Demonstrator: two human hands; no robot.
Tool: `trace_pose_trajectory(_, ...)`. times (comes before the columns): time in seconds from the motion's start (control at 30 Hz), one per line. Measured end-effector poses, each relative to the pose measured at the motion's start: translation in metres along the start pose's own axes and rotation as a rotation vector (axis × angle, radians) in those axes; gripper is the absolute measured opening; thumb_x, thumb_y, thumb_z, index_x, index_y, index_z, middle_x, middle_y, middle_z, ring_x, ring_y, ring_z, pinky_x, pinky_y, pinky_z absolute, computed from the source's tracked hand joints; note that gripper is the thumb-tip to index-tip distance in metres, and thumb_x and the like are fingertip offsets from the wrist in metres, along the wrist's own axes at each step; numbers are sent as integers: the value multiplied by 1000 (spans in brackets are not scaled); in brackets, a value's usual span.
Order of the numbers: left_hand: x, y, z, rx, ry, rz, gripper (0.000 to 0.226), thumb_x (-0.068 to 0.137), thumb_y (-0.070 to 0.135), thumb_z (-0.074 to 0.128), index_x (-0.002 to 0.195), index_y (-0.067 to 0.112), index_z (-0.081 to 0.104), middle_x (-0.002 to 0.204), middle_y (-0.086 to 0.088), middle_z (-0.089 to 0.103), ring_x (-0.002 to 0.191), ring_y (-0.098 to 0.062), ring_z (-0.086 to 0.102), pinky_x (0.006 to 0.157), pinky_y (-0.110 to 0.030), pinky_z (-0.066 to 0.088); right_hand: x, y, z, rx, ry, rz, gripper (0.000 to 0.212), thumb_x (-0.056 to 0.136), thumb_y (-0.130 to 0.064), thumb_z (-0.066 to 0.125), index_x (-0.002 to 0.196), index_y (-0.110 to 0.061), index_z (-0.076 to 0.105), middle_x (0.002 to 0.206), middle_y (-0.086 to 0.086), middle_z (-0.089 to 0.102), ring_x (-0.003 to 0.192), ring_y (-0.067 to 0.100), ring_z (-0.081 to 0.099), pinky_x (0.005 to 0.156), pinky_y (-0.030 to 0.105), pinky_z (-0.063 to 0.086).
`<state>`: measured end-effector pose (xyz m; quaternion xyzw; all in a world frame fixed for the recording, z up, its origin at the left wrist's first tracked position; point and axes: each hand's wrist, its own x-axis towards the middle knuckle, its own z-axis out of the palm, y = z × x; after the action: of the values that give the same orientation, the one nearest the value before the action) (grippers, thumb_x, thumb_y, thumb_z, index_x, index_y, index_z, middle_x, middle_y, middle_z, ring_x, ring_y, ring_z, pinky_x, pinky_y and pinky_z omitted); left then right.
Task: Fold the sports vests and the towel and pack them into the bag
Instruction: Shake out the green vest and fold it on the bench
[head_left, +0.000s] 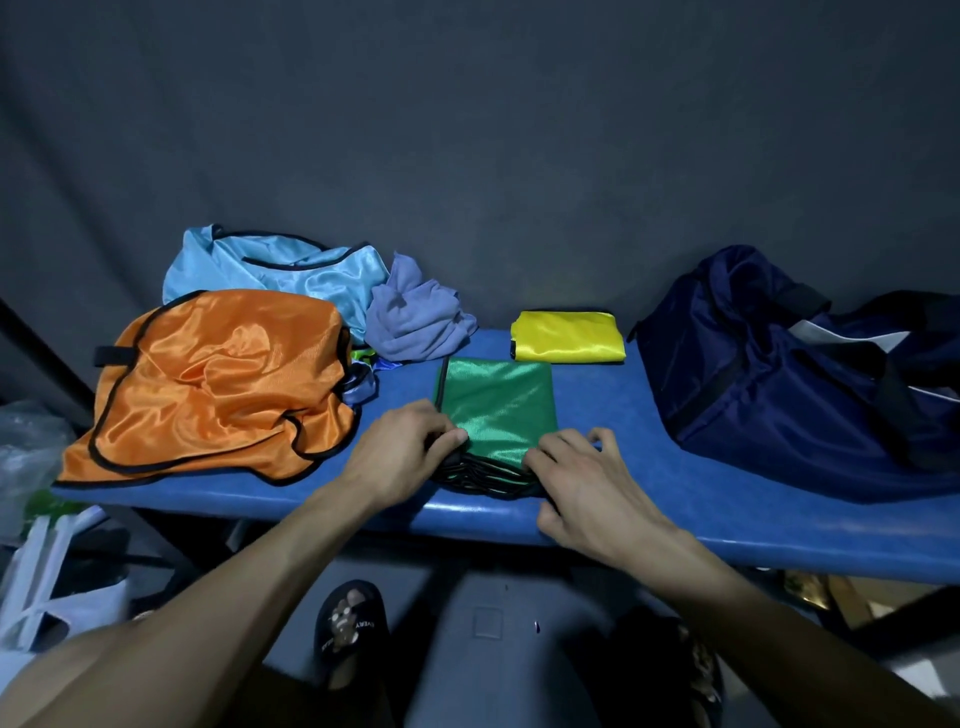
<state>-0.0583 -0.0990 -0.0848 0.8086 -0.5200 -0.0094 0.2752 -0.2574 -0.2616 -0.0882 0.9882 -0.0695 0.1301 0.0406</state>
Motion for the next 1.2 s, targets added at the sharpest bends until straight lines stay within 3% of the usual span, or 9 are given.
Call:
trace_pose_trajectory(0.13, -5, -22, -23, -18, -397, 102, 64, 88, 74, 52, 137, 33, 58, 119, 14, 45, 115, -6, 45, 104, -27, 39, 4, 3, 1, 13, -38, 13, 22, 66, -19, 57, 88, -21, 57, 87, -4, 50, 89, 23, 50, 79, 40, 36)
trace_pose_trajectory(0.23, -9, -34, -22, 61, -380, 203, 63, 90, 57, 65, 147, 36, 47, 127, 15, 38, 117, -9, 38, 104, -26, 36, 7, 4, 4, 39, -47, 24, 23, 67, -16, 58, 90, -20, 57, 87, -4, 49, 88, 22, 48, 78, 38, 34)
trace_pose_trajectory(0.37, -5, -32, -14, 116, -229, 301, 44, 98, 48, 57, 136, 25, 55, 136, 11, 41, 123, -15, 37, 105, -39, 40, 12, 7, 4, 118, -90, 68, 29, 72, -14, 58, 101, -17, 60, 94, -2, 56, 92, 24, 52, 81, 37, 33)
trace_pose_trajectory(0.47, -9, -28, -12, 33, -261, 229, 54, 98, 61, 46, 127, 17, 60, 130, 10, 51, 126, -13, 38, 107, -40, 38, 14, 17, -12, 377, -137, 153, 28, 81, -14, 58, 109, -18, 62, 95, -4, 62, 89, 18, 53, 79, 33, 32)
trace_pose_trajectory(0.6, -23, -6, -9, -326, -296, -14, 68, 93, 74, 39, 79, 8, 49, 74, 1, 43, 73, -9, 45, 72, -38, 40, 14, 33, -32, 859, -231, 356, 12, 88, -16, 56, 96, -23, 62, 85, 1, 65, 73, 12, 53, 71, 36, 42)
trace_pose_trajectory(0.73, -16, 12, -4, -435, -215, -211, 53, 101, 60, 43, 69, 20, 31, 64, 7, 24, 58, -10, 27, 59, -36, 24, 22, 32, -23, 826, -201, 444, 19, 96, -13, 45, 91, -26, 58, 81, 4, 59, 76, 19, 52, 71, 38, 39)
trace_pose_trajectory(0.93, 2, 21, 0, -447, -117, -480, 51, 103, 49, 49, 66, 18, 35, 53, 7, 30, 49, -14, 31, 58, -34, 23, 44, 34, -11, 754, -131, 497, 22, 105, -18, 36, 104, -23, 58, 86, -8, 57, 86, 13, 54, 74, 27, 40)
trace_pose_trajectory(1.1, 12, 20, -1, -385, -51, -603, 54, 102, 48, 51, 59, 19, 36, 46, 10, 33, 44, -15, 36, 53, -32, 24, 62, 34, 2, 678, -80, 508, 35, 100, -31, 34, 110, -20, 66, 106, -3, 61, 111, 22, 53, 101, 47, 41)
trace_pose_trajectory(1.2, 13, 18, -1, -357, -14, -631, 57, 101, 48, 52, 56, 20, 32, 41, 10, 29, 40, -14, 32, 51, -33, 21, 70, 35, 10, 621, -64, 495, 30, 104, -24, 42, 115, -17, 68, 105, -2, 53, 114, 22, 47, 104, 45, 38)
